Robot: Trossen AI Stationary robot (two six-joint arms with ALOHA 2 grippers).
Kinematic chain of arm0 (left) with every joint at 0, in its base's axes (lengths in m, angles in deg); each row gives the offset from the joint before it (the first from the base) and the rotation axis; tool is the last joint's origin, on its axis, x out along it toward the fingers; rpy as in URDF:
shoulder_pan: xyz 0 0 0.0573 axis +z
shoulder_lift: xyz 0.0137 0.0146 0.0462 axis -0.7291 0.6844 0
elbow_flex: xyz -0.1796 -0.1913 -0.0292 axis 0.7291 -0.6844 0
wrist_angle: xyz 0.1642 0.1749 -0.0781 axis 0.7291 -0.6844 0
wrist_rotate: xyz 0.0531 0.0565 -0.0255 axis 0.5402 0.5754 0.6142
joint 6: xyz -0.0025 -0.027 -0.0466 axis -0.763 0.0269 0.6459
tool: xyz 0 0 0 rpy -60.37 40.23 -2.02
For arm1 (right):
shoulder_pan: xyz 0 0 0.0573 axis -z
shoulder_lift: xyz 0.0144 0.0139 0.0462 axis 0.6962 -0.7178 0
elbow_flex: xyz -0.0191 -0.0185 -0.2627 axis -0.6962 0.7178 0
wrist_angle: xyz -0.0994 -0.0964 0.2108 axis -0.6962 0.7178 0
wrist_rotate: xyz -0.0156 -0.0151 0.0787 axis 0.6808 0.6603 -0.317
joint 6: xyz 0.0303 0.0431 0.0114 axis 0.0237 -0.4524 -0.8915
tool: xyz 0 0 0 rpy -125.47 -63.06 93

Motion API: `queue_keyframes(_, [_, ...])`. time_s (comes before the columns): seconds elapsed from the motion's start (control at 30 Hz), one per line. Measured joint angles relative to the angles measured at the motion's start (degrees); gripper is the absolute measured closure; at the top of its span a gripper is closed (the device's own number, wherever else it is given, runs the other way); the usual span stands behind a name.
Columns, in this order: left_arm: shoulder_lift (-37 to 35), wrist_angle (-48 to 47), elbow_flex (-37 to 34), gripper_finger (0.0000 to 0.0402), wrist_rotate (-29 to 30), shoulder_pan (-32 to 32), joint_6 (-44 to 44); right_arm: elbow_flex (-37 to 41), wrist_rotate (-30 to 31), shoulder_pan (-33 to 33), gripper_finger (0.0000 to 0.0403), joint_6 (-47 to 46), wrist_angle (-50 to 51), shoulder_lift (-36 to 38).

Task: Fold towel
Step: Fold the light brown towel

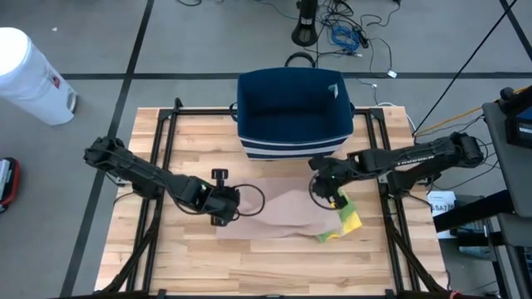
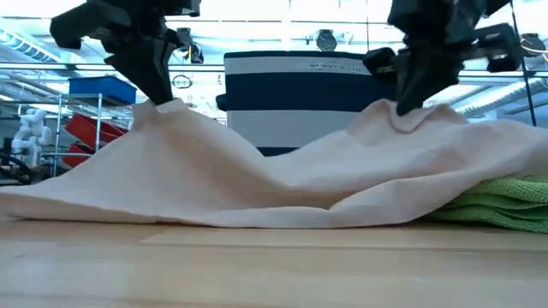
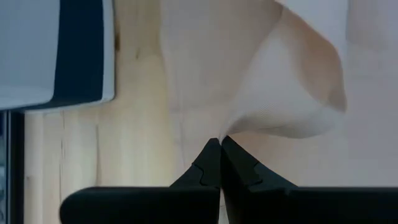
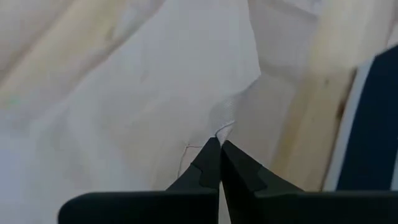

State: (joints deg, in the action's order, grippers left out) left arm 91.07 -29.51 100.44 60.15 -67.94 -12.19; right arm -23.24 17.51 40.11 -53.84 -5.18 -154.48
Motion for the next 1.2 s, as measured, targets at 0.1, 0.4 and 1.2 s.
queue_keyframes(0.1, [0.00,-1.95,0.00,0.0401,0.00,0.81,2.37,0.00,0.00,2.57,0.0403,1.74,0.87,-1.22])
queue_keyframes(0.4, [0.04,-2.99,0.00,0.0401,-0.63,3.72,5.52,0.00,2.90,8.50,0.0403,3.54,2.49,-6.23])
queue_keyframes(1.2, [1.11,1.48,-4.33,0.0401,-6.28,0.43,9.66,0.02,5.28,10.71,0.0403,9.03,-2.70,-8.70])
